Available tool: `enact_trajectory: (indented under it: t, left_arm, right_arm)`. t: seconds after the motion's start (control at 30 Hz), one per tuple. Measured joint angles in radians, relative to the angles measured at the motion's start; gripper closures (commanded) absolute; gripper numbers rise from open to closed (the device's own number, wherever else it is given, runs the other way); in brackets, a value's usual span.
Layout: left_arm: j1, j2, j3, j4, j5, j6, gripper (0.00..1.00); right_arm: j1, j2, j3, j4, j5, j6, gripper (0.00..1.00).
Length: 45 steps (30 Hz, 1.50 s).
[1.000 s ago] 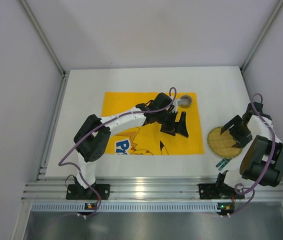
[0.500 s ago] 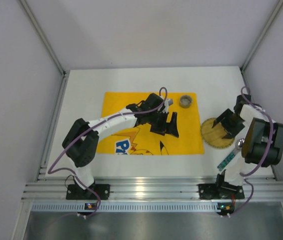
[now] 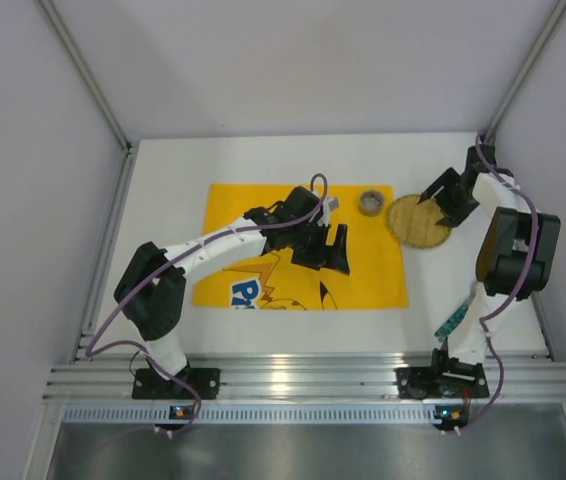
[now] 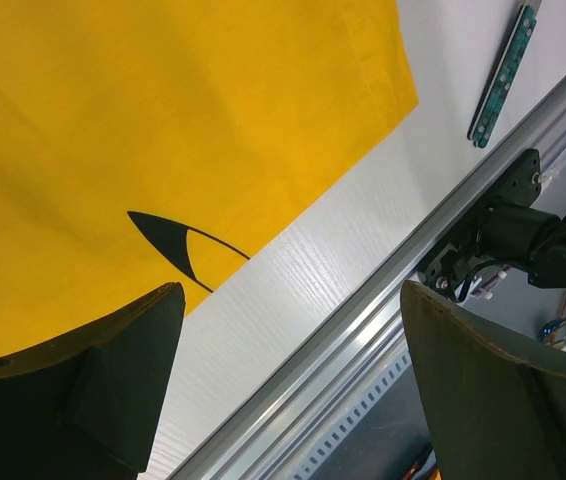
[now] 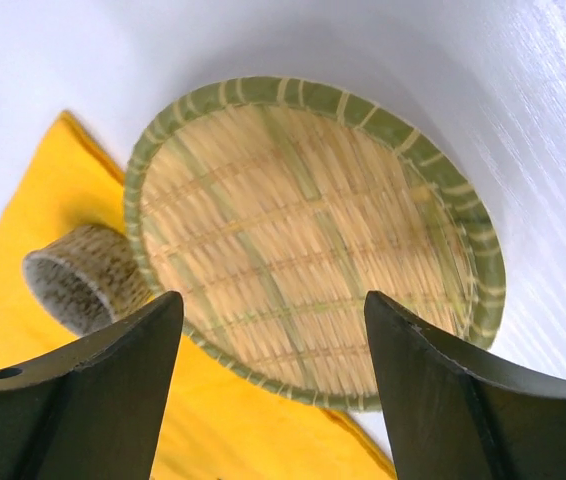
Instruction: Set the dinner table for one person
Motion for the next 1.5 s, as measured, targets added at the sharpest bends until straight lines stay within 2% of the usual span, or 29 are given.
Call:
enact_trajectory:
  t: [0.13, 0.33, 0.43, 0.57, 0.8, 1.0, 1.03, 1.1, 1.13, 1.2, 1.23, 1.37, 1.5]
  left_arm:
    - [0.000, 0.000, 0.000, 0.000, 0.001, 0.003, 0.06]
    - [0.000, 0.000, 0.000, 0.000, 0.004, 0.019, 0.06]
    - [0.000, 0.000, 0.001, -0.014, -0.002, 0.026, 0.06]
    - [0.002, -0.002, 0.012, -0.067, -0.065, 0.038, 0.06]
    - [0.018, -0.117, 0.014, -0.192, -0.343, 0.049, 0.04]
    - [0.041, -0.338, -0.045, -0.214, -0.545, 0.061, 0.02]
    - [0.046, -0.375, -0.065, -0.216, -0.568, 0.060, 0.02]
    - [0.060, -0.431, -0.104, -0.219, -0.603, 0.058, 0.01]
    - [0.067, -0.452, -0.122, -0.224, -0.615, 0.055, 0.01]
    - [0.082, -0.479, -0.153, -0.235, -0.635, 0.048, 0.01]
    - [0.089, -0.486, -0.165, -0.240, -0.642, 0.045, 0.01]
    - [0.122, -0.496, -0.188, -0.262, -0.661, 0.040, 0.01]
    - [0.165, -0.515, -0.191, -0.271, -0.661, 0.043, 0.01]
  right_arm:
    - [-0.036, -0.120, -0.044, -0.003, -0.015, -0.008, 0.24]
    - [-0.212, -0.303, -0.167, 0.016, -0.071, -0.032, 0.24]
    - [-0.265, -0.306, -0.251, 0.039, -0.111, -0.033, 0.25]
    - [-0.267, -0.276, -0.336, 0.048, -0.181, -0.036, 0.25]
    - [-0.263, -0.197, -0.416, 0.138, -0.283, -0.023, 0.29]
    - [-0.259, -0.139, -0.435, 0.273, -0.362, 0.026, 0.43]
    - [-0.256, -0.130, -0.438, 0.302, -0.373, 0.035, 0.51]
    - [-0.247, -0.107, -0.439, 0.349, -0.386, 0.048, 0.61]
    - [-0.240, -0.094, -0.439, 0.374, -0.393, 0.057, 0.74]
    - [-0.225, -0.077, -0.441, 0.410, -0.391, 0.065, 0.87]
    - [-0.219, -0.069, -0.445, 0.429, -0.401, 0.072, 0.99]
    - [-0.209, -0.075, -0.420, 0.415, -0.410, 0.068, 1.00]
    - [-0.206, -0.113, -0.333, 0.274, -0.317, 0.021, 1.00]
